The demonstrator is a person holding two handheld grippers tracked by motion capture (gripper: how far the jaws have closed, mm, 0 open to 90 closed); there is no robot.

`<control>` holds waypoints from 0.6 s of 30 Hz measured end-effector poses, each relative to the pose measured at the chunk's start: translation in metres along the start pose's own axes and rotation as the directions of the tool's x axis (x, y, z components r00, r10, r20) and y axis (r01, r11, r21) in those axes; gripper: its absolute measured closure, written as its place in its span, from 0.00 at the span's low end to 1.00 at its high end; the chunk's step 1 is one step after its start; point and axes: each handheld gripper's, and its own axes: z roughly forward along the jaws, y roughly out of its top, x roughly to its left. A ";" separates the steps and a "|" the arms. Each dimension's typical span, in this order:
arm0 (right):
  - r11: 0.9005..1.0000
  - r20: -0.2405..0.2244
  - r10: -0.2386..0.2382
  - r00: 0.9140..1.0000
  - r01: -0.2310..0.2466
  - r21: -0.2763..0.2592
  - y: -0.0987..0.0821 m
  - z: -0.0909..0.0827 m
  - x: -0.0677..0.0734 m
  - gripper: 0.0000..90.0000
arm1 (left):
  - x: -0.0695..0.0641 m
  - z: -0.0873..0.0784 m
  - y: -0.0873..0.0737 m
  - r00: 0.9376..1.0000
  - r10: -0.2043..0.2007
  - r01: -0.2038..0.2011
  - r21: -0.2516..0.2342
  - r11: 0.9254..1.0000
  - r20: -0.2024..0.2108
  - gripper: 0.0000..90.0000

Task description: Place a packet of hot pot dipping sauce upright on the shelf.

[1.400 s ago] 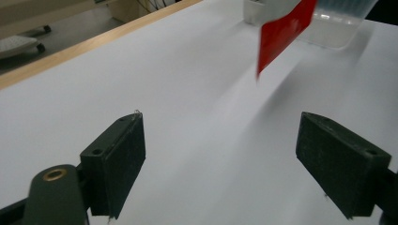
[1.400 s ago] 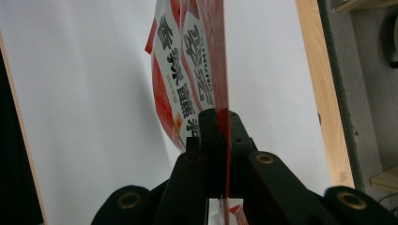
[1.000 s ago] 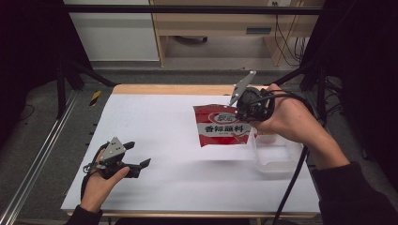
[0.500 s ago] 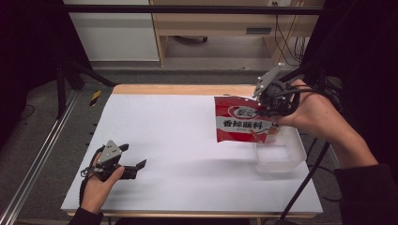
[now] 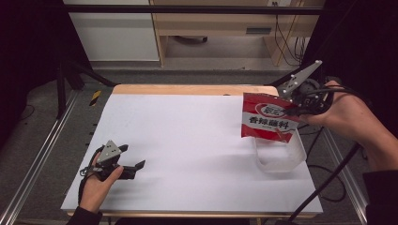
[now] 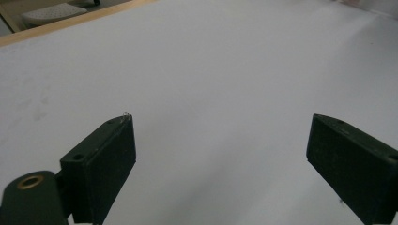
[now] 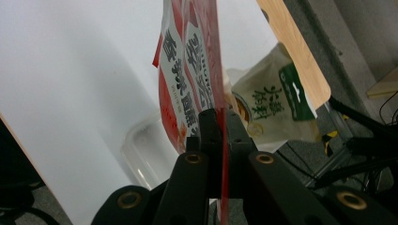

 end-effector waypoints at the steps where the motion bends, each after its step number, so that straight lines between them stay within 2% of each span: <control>1: 1.000 0.001 0.007 1.000 -0.007 0.004 -0.005 0.000 -0.002 1.00 | 0.001 0.000 0.000 1.000 -0.005 0.005 -0.002 1.000 -0.002 0.09; 11: 0.996 0.001 0.077 0.997 -0.077 0.035 -0.043 0.010 -0.010 1.00 | 0.002 -0.001 -0.001 1.000 -0.011 0.011 0.000 1.000 -0.001 0.09; 18: 0.993 -0.017 0.111 0.994 -0.110 0.047 -0.057 0.025 -0.011 1.00 | 0.001 0.000 -0.001 1.000 -0.010 0.010 0.002 1.000 0.003 0.09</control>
